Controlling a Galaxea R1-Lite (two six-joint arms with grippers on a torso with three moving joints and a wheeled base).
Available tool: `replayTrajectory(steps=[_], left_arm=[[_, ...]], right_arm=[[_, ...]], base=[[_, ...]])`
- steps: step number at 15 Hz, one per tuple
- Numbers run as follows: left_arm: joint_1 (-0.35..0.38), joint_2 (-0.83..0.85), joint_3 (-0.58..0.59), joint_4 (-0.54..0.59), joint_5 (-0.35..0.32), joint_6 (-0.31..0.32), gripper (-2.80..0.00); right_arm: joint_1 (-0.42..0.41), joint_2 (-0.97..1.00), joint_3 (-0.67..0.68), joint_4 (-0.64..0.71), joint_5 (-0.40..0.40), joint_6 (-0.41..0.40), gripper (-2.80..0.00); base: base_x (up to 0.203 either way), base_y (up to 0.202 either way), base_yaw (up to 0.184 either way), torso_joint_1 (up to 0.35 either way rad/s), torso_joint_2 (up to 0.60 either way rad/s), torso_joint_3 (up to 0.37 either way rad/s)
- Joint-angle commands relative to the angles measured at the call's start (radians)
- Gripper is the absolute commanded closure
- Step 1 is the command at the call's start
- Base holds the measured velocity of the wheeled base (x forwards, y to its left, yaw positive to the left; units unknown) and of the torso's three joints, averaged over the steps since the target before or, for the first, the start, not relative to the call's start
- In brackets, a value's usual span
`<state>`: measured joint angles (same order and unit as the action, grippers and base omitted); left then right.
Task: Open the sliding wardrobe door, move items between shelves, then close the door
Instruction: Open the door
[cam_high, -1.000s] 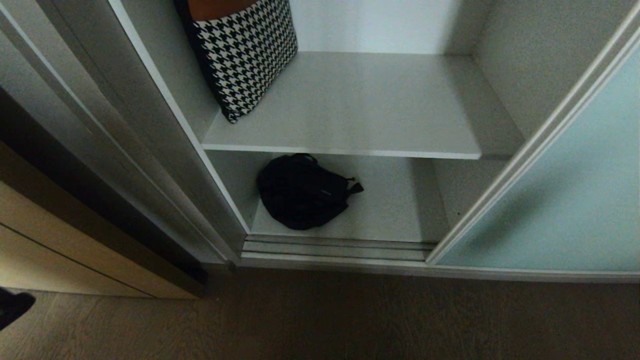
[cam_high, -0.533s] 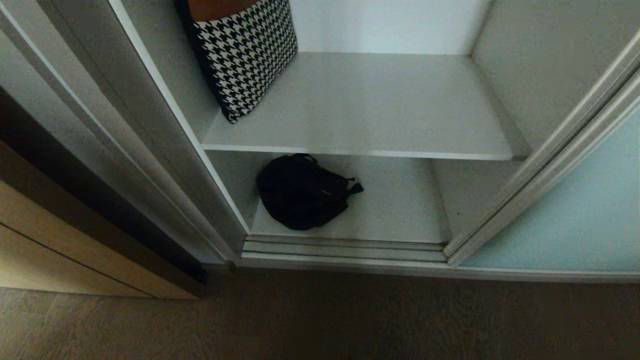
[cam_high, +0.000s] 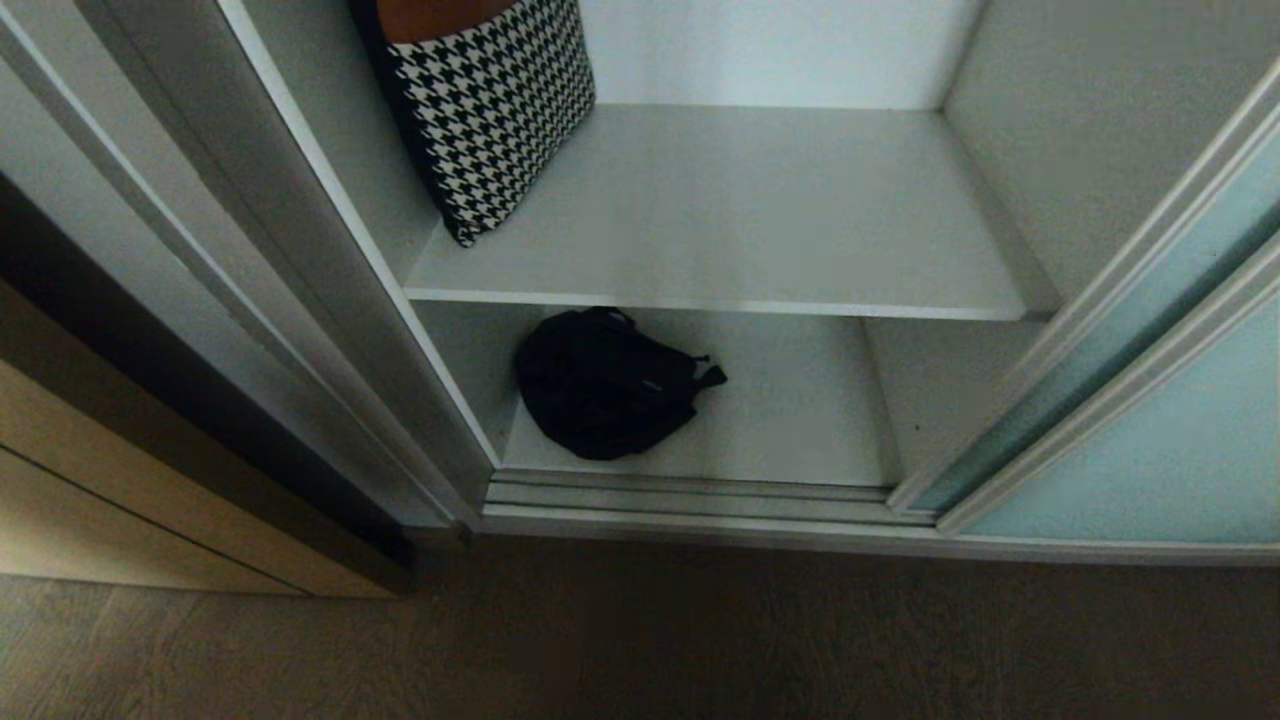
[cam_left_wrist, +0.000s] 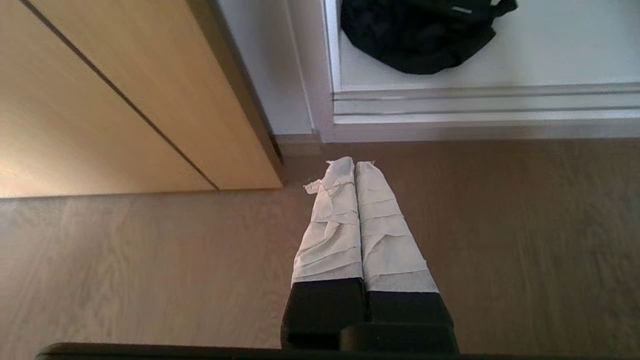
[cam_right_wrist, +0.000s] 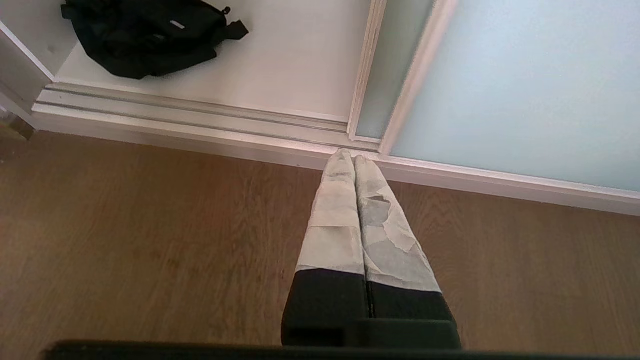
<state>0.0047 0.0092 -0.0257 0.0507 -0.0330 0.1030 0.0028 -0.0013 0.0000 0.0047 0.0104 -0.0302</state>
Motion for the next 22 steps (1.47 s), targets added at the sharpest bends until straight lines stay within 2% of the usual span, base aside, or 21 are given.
replayTrajectory(steps=[1,11,22], left_arm=[[0.001,-0.006,0.001,0.015,0.004,-0.008,0.0],[0.001,-0.006,0.0,0.015,0.007,-0.014,0.0],[0.001,-0.006,-0.005,0.028,0.007,-0.023,0.0]], right_arm=[[0.0,0.0,0.0,0.0,0.0,0.0,0.0],[0.0,0.0,0.0,0.0,0.0,0.0,0.0],[0.0,0.0,0.0,0.0,0.0,0.0,0.0]], base=[[0.0,0.0,0.0,0.0,0.0,0.0],[0.0,0.0,0.0,0.0,0.0,0.0],[0.0,0.0,0.0,0.003,0.0,-0.178]])
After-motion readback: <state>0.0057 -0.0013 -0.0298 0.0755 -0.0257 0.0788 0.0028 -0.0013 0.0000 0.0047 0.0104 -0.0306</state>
